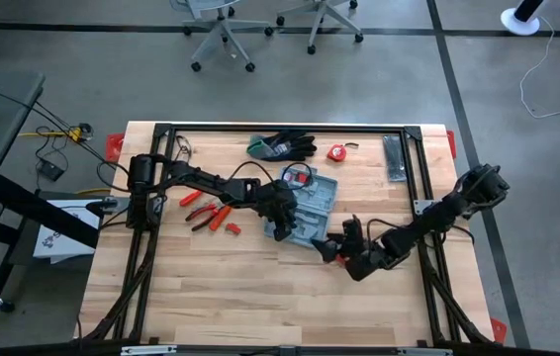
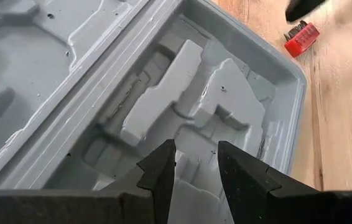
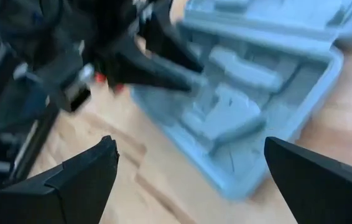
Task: Prefit tool cases
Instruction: Remove the set of hex keys from the tool case
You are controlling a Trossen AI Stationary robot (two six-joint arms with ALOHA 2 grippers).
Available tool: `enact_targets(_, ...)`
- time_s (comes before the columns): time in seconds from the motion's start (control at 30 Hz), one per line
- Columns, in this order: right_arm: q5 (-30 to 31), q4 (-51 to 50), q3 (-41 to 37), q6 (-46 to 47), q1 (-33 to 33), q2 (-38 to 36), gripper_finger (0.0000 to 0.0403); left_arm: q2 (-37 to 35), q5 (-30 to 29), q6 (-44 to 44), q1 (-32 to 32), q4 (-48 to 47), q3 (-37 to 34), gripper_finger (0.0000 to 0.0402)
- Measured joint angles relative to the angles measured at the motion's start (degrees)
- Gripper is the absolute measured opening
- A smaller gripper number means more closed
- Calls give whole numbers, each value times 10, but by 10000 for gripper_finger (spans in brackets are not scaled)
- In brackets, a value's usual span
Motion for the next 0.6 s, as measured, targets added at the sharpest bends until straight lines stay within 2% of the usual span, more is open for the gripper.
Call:
enact_targets(0.13,-35,1,0,-13,-11,0,390,0,0,0,0,0,0,115)
enact_targets(0.37,-58,23,0,-62,-29,0,390,0,0,0,0,0,0,115)
enact_targets(0.6,-138,69,0,-118,-54,0,390,0,0,0,0,2,0,115)
